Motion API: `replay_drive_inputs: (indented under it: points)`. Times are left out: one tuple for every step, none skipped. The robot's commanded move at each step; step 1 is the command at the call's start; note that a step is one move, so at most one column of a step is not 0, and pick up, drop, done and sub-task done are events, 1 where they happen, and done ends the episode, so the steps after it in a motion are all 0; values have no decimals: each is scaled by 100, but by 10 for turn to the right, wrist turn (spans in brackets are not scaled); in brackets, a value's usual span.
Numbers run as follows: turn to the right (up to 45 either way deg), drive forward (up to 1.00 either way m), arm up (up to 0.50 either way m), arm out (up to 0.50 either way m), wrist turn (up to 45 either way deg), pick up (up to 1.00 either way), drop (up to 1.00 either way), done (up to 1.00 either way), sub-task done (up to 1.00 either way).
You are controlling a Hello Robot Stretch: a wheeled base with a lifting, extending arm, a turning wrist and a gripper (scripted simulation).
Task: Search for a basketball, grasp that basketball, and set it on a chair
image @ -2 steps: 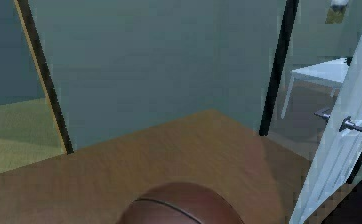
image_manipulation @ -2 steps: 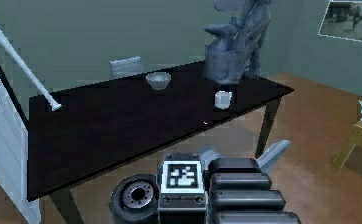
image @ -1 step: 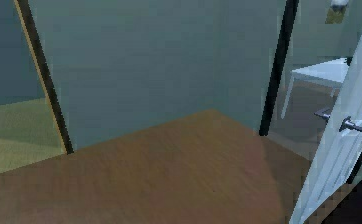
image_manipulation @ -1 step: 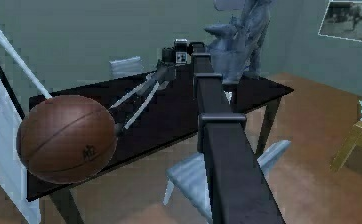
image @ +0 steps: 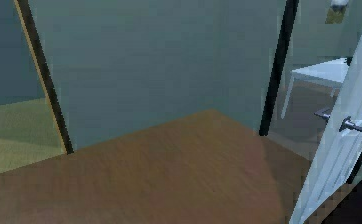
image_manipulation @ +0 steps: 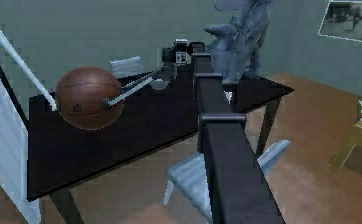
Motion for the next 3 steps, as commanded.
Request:
replay_drive_inputs:
  points:
    - [0, 0, 0, 0, 450, 0, 0, 0, 0]
    - [0, 0, 0, 0, 450, 0, 0, 0, 0]
    - [0, 0, 0, 0, 450, 0, 0, 0, 0]
